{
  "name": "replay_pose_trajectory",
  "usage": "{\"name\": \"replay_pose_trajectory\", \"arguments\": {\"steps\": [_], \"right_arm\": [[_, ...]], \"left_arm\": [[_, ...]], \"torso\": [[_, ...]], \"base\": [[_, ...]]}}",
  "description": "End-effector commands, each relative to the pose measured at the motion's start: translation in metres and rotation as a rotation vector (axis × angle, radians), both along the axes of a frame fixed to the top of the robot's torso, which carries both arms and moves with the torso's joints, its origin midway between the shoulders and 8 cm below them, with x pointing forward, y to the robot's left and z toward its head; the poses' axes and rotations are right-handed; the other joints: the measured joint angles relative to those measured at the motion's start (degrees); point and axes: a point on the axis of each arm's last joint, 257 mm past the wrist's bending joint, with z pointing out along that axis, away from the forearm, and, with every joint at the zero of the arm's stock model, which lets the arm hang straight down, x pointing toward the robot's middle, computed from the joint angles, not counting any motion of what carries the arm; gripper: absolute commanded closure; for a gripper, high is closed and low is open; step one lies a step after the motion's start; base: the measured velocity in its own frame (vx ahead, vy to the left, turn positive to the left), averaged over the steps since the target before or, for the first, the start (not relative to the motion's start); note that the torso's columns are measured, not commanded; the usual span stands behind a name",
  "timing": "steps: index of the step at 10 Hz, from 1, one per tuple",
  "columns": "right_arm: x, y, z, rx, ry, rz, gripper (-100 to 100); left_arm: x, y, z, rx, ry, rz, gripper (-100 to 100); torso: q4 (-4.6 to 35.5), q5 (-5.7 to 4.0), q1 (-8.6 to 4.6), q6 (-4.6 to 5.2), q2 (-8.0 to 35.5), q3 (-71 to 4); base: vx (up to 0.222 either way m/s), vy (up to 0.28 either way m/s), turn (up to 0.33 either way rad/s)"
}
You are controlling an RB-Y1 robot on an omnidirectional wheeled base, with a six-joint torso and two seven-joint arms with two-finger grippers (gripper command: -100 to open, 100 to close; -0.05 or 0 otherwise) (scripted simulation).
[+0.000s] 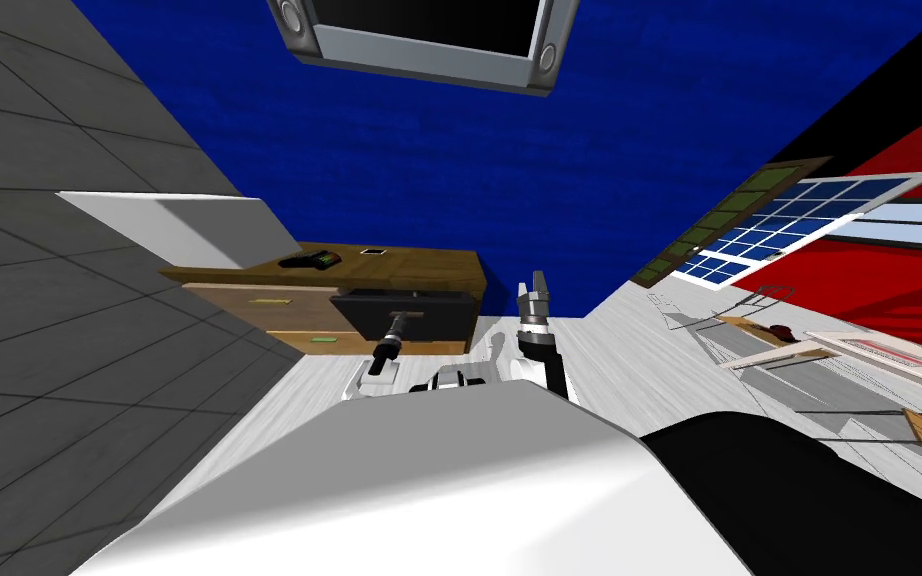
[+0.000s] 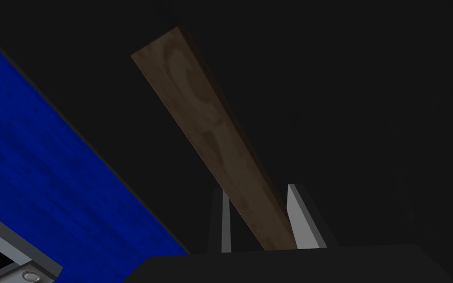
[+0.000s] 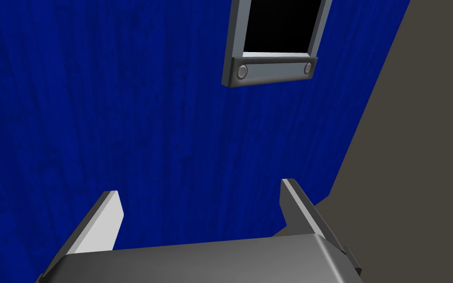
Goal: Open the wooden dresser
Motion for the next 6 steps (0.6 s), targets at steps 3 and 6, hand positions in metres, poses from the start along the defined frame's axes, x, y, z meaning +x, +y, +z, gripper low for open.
{"name": "replay_pose_trajectory", "arguments": {"steps": [3, 6], "right_arm": [[0.0, 0.0, 0.0, 0.0, 0.0, 0.0, 0], [0.0, 0.0, 0.0, 0.0, 0.0, 0.0, 0]], "left_arm": [[0.031, -0.009, 0.02, -0.006, -0.034, 0.021, 100], [0.034, -0.006, 0.009, -0.009, -0.002, 0.039, 100]], "torso": [[0.1, -0.02, -0.09, 0.05, 0.2, 0.1], [0.2, -0.07, -0.34, 0.2, 0.3, 0.2]], "base": [[-0.111, 0.043, -0.081], [-0.131, 0.048, -0.073]]}}
